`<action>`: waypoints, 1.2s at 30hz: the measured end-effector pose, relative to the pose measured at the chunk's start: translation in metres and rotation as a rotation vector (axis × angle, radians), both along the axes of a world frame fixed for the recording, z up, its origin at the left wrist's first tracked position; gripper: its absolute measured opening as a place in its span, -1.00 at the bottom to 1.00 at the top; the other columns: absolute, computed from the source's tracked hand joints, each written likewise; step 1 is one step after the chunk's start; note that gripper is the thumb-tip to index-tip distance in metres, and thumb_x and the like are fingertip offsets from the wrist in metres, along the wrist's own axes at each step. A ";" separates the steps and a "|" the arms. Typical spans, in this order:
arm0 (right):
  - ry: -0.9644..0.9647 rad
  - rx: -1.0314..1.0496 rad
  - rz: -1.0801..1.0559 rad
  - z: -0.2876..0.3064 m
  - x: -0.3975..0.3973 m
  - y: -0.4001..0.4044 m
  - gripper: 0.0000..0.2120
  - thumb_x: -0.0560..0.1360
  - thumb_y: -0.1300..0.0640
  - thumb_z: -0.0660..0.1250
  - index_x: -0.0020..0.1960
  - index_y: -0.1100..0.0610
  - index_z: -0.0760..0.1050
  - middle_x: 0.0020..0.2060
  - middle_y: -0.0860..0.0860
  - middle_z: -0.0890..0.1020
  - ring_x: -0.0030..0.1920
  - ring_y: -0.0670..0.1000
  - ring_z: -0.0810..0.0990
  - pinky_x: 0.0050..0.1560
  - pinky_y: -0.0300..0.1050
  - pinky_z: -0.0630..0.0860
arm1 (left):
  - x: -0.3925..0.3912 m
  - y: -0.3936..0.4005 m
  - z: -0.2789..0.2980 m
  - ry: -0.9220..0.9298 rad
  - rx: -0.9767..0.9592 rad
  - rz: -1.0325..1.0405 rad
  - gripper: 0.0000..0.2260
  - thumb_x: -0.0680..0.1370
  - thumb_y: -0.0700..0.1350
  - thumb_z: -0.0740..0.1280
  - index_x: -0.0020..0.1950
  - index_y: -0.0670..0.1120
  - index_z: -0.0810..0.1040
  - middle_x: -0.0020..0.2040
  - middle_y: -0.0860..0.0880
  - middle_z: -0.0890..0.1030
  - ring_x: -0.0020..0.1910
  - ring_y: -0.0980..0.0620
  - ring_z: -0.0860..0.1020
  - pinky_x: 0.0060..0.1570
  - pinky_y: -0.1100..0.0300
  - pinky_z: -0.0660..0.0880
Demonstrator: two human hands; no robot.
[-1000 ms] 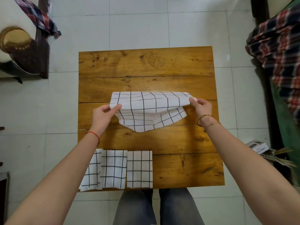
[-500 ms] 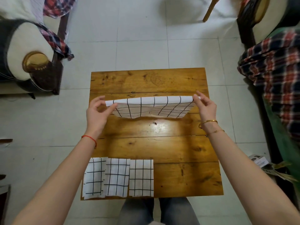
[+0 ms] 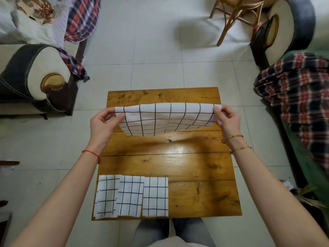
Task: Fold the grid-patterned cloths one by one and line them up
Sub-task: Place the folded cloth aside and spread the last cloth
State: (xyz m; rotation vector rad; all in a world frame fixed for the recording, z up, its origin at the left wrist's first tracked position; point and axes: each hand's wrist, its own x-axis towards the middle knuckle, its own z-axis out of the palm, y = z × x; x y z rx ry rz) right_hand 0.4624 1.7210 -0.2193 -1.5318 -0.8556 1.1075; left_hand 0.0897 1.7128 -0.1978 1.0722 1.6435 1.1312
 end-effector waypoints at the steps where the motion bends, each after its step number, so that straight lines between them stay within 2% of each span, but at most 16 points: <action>1: 0.001 0.001 0.006 0.002 0.000 -0.003 -0.91 0.48 0.08 0.40 -0.07 0.10 0.59 -0.30 -0.03 0.51 -0.23 -0.03 0.45 -0.22 -0.11 0.48 | -0.001 -0.002 0.001 0.002 -0.005 0.002 -0.72 0.45 -0.15 0.49 0.15 -0.10 0.62 0.03 -0.10 0.66 0.03 0.04 0.62 0.07 0.18 0.59; 3: 0.017 -0.001 0.012 0.005 0.001 -0.008 -0.92 0.49 0.10 0.40 -0.05 0.09 0.60 -0.22 0.00 0.59 -0.15 0.01 0.54 -0.13 -0.05 0.54 | -0.003 -0.006 0.001 0.004 -0.019 0.002 -0.69 0.45 -0.13 0.49 0.17 -0.09 0.61 0.05 -0.10 0.65 0.07 0.00 0.62 0.10 0.09 0.59; 4: 0.026 -0.004 0.010 0.006 0.002 -0.009 -0.92 0.49 0.12 0.39 -0.04 0.10 0.59 -0.21 -0.01 0.60 -0.16 -0.01 0.57 -0.14 -0.08 0.55 | -0.005 -0.007 0.000 0.001 -0.029 0.000 -0.68 0.45 -0.14 0.49 0.18 -0.09 0.60 0.07 -0.11 0.65 0.09 -0.03 0.62 0.10 0.06 0.59; 6: 0.044 -0.010 0.004 0.006 0.003 -0.012 -0.93 0.50 0.17 0.38 -0.02 0.13 0.57 -0.24 -0.05 0.61 -0.24 -0.10 0.58 -0.27 -0.24 0.54 | -0.005 -0.009 -0.002 -0.016 -0.048 -0.006 -0.68 0.45 -0.16 0.48 0.20 -0.08 0.59 0.10 -0.10 0.65 0.12 -0.05 0.61 0.08 0.02 0.60; 8: 0.059 -0.026 0.004 0.003 0.003 -0.013 -0.93 0.50 0.19 0.38 -0.02 0.14 0.57 -0.27 -0.06 0.61 -0.27 -0.12 0.58 -0.31 -0.29 0.51 | -0.005 -0.009 -0.005 -0.017 -0.070 -0.006 -0.68 0.46 -0.17 0.47 0.20 -0.06 0.58 0.11 -0.05 0.64 0.14 -0.02 0.60 0.05 0.03 0.61; 12: 0.052 -0.079 0.009 -0.015 0.004 -0.009 -0.95 0.50 0.17 0.39 -0.04 0.10 0.58 -0.25 -0.04 0.64 -0.17 -0.02 0.62 -0.09 -0.08 0.61 | 0.000 -0.004 -0.026 -0.009 -0.125 -0.007 -0.66 0.47 -0.19 0.46 0.23 -0.06 0.56 0.14 -0.01 0.63 0.18 0.03 0.58 0.11 0.06 0.58; 15: 0.046 -0.128 -0.013 -0.039 0.005 0.001 -0.95 0.49 0.18 0.39 -0.05 0.08 0.58 -0.16 0.05 0.66 -0.07 0.08 0.64 0.04 0.03 0.60 | 0.006 0.003 -0.052 -0.031 -0.185 -0.019 -0.65 0.47 -0.23 0.46 0.23 -0.06 0.53 0.14 -0.03 0.63 0.14 0.02 0.60 0.11 0.08 0.57; 21: -0.002 -0.284 -0.067 -0.103 0.004 0.020 -0.92 0.50 0.22 0.35 -0.08 0.06 0.55 -0.18 0.00 0.63 -0.07 0.04 0.60 0.08 -0.01 0.58 | 0.017 0.015 -0.126 -0.048 -0.290 0.002 -0.75 0.51 -0.09 0.42 0.18 -0.07 0.59 0.06 -0.01 0.67 0.09 0.02 0.63 0.09 0.11 0.57; 24: -0.015 -0.358 -0.075 -0.139 0.003 0.028 -0.92 0.50 0.23 0.35 -0.10 0.06 0.54 -0.21 -0.02 0.60 -0.06 0.05 0.56 0.07 -0.03 0.54 | 0.023 0.020 -0.159 -0.008 -0.334 0.026 -0.74 0.54 -0.07 0.39 0.20 -0.09 0.59 0.04 0.02 0.65 0.03 0.11 0.61 0.12 0.15 0.55; 28: -0.060 -0.443 -0.068 -0.184 0.005 0.042 -0.86 0.48 0.23 0.36 0.04 0.12 0.54 -0.12 0.00 0.59 -0.02 0.05 0.55 0.20 0.06 0.51 | 0.028 0.030 -0.195 0.061 -0.395 0.024 -0.66 0.54 -0.10 0.39 0.30 -0.15 0.53 0.08 0.04 0.58 0.03 0.13 0.54 0.11 0.27 0.45; 31: -0.071 -0.495 -0.084 -0.208 0.002 0.052 -0.68 0.50 0.24 0.34 0.24 0.19 0.44 -0.08 -0.01 0.53 -0.02 0.00 0.51 0.17 -0.05 0.47 | 0.029 0.035 -0.220 0.109 -0.416 -0.042 -0.63 0.55 -0.12 0.39 0.35 -0.13 0.49 0.17 0.00 0.58 0.12 0.12 0.52 0.13 0.27 0.44; 33: -0.136 -0.511 -0.077 -0.218 -0.002 0.056 -0.59 0.50 0.23 0.34 0.32 0.19 0.35 0.04 0.01 0.50 0.08 0.00 0.48 0.16 -0.14 0.43 | 0.029 0.037 -0.234 0.178 -0.424 -0.085 -0.61 0.55 -0.11 0.37 0.38 -0.09 0.46 0.26 -0.02 0.54 0.20 0.09 0.48 0.16 0.24 0.43; 36: -0.496 -0.467 0.045 -0.233 -0.005 0.058 -0.51 0.48 0.16 0.36 0.35 0.20 0.31 0.25 0.11 0.44 0.28 0.09 0.41 0.32 -0.04 0.36 | 0.032 0.037 -0.251 0.417 -0.327 -0.172 -0.53 0.53 -0.12 0.40 0.42 -0.05 0.38 0.36 -0.02 0.44 0.30 0.06 0.41 0.30 0.13 0.40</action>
